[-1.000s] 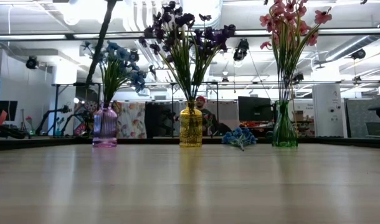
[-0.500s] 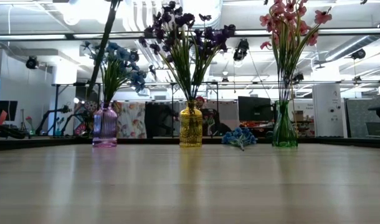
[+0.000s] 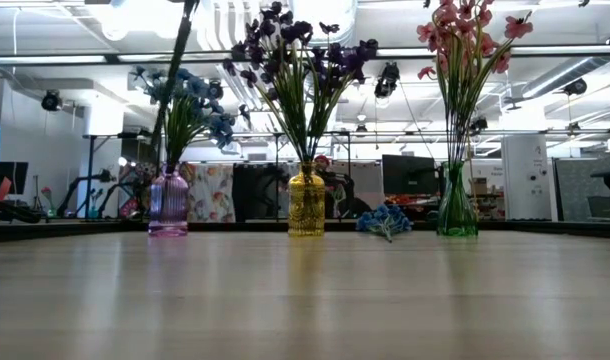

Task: Sort flowers into vase by color
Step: Put the pink flowers into the green vase

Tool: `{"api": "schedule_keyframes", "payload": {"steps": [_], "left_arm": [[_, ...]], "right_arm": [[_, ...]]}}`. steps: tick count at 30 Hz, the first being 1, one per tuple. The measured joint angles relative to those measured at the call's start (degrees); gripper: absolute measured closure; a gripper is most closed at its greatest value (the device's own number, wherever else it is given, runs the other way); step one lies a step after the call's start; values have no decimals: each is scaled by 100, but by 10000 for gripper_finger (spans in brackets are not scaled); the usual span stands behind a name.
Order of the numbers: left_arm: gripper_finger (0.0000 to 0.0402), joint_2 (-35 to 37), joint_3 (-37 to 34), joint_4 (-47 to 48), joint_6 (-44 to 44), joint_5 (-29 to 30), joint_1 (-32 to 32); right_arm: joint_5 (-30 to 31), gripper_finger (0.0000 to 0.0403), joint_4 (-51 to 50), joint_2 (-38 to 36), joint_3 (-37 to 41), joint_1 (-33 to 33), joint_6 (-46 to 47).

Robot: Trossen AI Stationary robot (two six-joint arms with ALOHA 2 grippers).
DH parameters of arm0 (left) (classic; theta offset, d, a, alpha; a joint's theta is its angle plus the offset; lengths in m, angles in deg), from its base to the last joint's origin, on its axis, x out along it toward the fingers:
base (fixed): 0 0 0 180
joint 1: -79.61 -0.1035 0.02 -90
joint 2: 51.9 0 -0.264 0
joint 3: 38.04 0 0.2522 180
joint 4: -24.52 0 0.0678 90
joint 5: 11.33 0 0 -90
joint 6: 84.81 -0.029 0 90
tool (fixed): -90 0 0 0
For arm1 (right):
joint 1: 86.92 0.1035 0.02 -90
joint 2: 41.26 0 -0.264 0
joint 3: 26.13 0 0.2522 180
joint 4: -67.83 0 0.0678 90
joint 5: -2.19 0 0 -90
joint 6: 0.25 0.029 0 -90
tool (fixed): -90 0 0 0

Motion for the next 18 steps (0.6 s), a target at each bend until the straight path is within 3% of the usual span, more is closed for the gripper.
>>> {"api": "schedule_keyframes", "payload": {"steps": [5, 10, 15, 18], "left_arm": [[401, 0, 0, 26, 115, -2, -2], [366, 0, 0, 33, 193, -28, 0], [280, 67, 0, 164, 197, 138, -1], [230, 268, 24, 913, 507, 362, -2]], "right_arm": [[-86, 377, -30, 0, 0, -41, -119], [-136, 388, -36, -2, -4, -41, -154], [-117, 389, -326, -127, -4, -25, -265], [356, 389, -1171, -507, -4, -19, -305]]}}
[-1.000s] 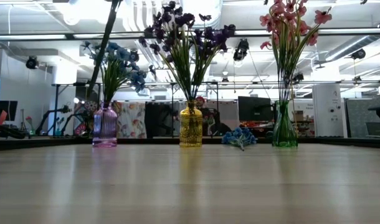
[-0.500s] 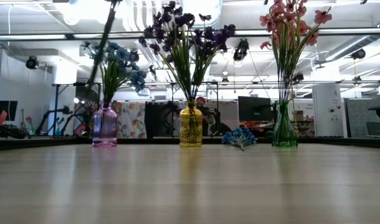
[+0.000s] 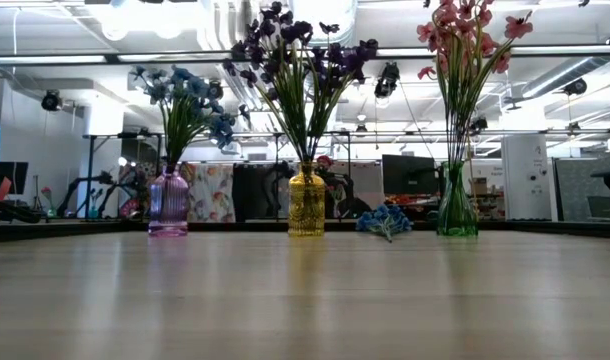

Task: Sort flowers into vase by color
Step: Put the pink flowers into the green vase

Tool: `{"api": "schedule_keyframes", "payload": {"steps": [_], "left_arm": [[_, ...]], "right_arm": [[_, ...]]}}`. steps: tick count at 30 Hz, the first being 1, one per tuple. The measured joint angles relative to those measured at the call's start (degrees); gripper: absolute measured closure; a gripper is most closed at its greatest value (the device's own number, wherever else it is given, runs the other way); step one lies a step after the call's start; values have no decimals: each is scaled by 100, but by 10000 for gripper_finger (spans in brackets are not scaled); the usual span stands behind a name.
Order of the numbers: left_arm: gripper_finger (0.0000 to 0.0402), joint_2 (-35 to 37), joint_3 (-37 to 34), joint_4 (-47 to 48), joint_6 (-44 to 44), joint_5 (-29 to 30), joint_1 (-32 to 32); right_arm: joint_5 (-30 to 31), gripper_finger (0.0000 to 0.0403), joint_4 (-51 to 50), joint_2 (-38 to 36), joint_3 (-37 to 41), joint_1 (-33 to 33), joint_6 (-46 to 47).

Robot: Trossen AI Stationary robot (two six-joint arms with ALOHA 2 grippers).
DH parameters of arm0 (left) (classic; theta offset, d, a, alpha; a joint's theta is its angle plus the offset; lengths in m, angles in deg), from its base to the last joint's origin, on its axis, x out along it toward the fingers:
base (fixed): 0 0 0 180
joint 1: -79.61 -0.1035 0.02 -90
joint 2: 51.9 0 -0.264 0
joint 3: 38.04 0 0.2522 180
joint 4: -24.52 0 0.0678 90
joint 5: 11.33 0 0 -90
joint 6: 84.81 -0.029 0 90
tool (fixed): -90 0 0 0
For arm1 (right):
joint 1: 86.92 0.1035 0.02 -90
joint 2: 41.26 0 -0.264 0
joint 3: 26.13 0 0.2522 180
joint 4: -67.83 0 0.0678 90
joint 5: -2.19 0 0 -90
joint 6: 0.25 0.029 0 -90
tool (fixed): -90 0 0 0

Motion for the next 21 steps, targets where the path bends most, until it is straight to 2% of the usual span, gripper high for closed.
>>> {"api": "schedule_keyframes", "payload": {"steps": [5, 8, 11, 16, 19, 21], "left_arm": [[182, 457, 139, 2176, 1404, 254, 0], [173, 648, 245, 3567, 2424, 287, 0], [175, 771, 327, 4651, 3260, 287, 0], [181, 831, 438, 5417, 3689, 302, 0], [185, 831, 578, 5456, 3557, 397, -5], [187, 831, 718, 5509, 3298, 397, -39]], "right_arm": [[909, 390, -1735, -917, -9, -9, 83], [1227, 390, -2697, -1504, -9, -7, 253], [1391, 390, -3087, -2081, -9, -42, 307], [957, 390, -3075, -3061, -11, -49, 448], [1004, 390, -3239, -3470, -11, -44, 285], [1334, 390, -3339, -3674, -9, -49, 205]]}}
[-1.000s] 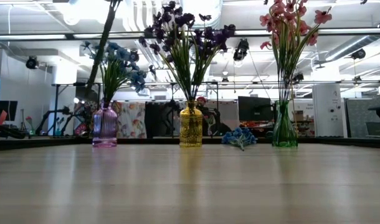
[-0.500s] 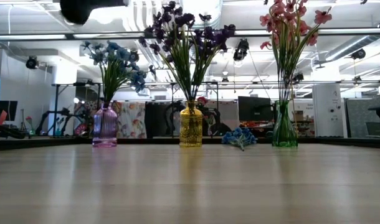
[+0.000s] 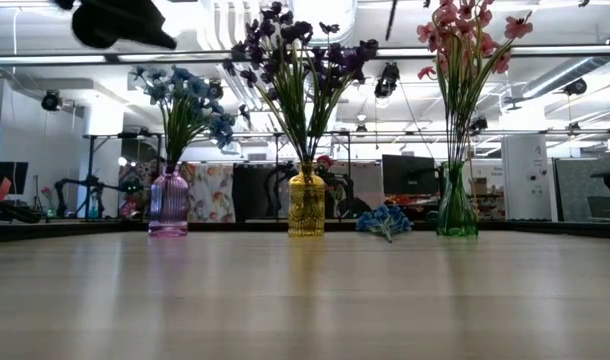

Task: Sort flowers into vase by color
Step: Put the pink flowers into the green vase

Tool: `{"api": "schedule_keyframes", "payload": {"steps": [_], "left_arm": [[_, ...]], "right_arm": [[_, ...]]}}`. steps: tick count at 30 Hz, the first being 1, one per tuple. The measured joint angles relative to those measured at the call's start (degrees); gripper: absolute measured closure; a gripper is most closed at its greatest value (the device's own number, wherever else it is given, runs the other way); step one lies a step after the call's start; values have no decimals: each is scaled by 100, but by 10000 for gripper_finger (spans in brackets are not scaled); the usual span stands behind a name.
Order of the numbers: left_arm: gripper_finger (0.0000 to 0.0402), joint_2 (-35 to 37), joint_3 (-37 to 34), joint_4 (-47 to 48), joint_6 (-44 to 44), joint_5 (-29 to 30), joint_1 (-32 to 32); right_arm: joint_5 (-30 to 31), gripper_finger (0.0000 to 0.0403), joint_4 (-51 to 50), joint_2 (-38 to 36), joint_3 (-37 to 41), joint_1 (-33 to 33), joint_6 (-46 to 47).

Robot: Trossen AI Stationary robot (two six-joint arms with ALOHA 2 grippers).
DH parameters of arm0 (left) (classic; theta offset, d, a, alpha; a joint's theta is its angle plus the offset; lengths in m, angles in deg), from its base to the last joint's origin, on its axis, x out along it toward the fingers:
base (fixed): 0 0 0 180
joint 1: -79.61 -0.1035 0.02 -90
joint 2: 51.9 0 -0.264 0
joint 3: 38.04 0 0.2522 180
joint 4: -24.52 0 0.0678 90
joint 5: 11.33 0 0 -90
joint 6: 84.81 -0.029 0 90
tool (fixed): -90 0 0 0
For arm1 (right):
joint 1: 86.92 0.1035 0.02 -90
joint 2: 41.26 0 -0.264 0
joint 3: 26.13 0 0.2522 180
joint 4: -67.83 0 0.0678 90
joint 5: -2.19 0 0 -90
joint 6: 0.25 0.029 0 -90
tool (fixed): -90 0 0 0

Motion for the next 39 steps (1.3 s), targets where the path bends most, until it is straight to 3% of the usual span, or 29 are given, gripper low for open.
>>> {"api": "schedule_keyframes", "payload": {"steps": [3, 10, 16, 20, 26, 31, 35, 39], "left_arm": [[190, 11, 289, 71, -481, -16, -100], [192, 16, 1040, 113, -1753, -209, -371], [192, 20, 1167, 334, -2362, -218, -640], [192, 80, 1175, 718, -2621, -204, -1021], [192, 275, 1175, 1425, -2432, -10, -1645], [192, 441, 1172, 1568, -2518, -15, -1838], [192, 537, 1170, 1574, -2700, -13, -1841], [192, 650, 1170, 1572, -2830, -9, -1843]], "right_arm": [[342, 390, -38, -209, -66, -17, -190], [394, 390, -3, -232, -587, -226, -1056], [616, 390, 4, -72, -818, -1012, -1831], [69, 390, -14, 151, -1029, -1990, -2097], [-218, 390, -164, 657, -1735, -3226, -2407], [-1081, 390, -671, 1130, -2244, -4004, -2175], [-1390, 390, -1341, 1560, -2728, -4589, -2122], [-3122, 390, -2455, 1905, -3388, -5227, -1637]]}}
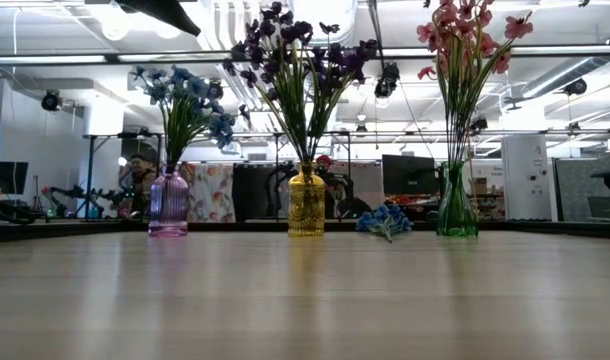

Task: Sort flowers into vase by color
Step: Put the pink flowers into the green vase

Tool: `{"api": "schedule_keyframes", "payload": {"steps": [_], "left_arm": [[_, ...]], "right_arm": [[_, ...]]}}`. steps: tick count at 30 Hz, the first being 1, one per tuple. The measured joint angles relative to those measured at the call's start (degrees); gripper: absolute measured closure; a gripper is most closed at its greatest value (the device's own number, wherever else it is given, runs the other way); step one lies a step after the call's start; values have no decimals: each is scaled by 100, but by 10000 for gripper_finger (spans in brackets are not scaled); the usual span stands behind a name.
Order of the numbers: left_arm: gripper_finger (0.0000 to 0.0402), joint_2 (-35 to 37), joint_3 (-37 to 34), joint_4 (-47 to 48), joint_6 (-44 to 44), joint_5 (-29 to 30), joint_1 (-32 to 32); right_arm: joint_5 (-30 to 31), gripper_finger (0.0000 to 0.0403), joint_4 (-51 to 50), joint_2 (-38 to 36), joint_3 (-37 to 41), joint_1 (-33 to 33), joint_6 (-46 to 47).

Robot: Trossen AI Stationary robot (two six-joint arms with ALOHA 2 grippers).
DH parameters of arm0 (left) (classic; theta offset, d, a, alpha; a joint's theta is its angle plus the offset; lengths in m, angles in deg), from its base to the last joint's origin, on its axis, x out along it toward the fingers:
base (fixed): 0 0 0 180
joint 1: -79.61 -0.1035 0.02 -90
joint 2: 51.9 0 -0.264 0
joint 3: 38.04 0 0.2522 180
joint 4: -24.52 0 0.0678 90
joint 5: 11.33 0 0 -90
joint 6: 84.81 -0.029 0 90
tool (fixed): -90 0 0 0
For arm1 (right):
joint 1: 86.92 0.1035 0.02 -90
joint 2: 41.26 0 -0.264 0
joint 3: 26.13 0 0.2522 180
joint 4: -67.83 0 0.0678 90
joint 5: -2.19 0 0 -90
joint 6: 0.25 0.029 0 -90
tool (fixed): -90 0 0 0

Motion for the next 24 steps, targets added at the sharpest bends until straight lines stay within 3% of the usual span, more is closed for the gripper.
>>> {"api": "schedule_keyframes", "payload": {"steps": [2, 9, 12, 19, 24], "left_arm": [[192, 43, -1, 9, -4, 1, 0], [192, 91, -7, 15, -2, 4, 0], [192, 62, -7, 13, 8, 9, 0], [192, 30, -9, 48, 141, 7, 0], [192, 39, -9, 38, 184, 7, 0]], "right_arm": [[-693, 390, -489, 179, -383, -273, 37], [-1732, 390, -1515, 668, -1327, -1217, 283], [-2534, 390, -1647, 747, -1273, -1526, 447], [-3724, 390, -1510, 627, -748, -1965, 470], [-3913, 390, -1422, 173, -183, -2281, 295]]}}
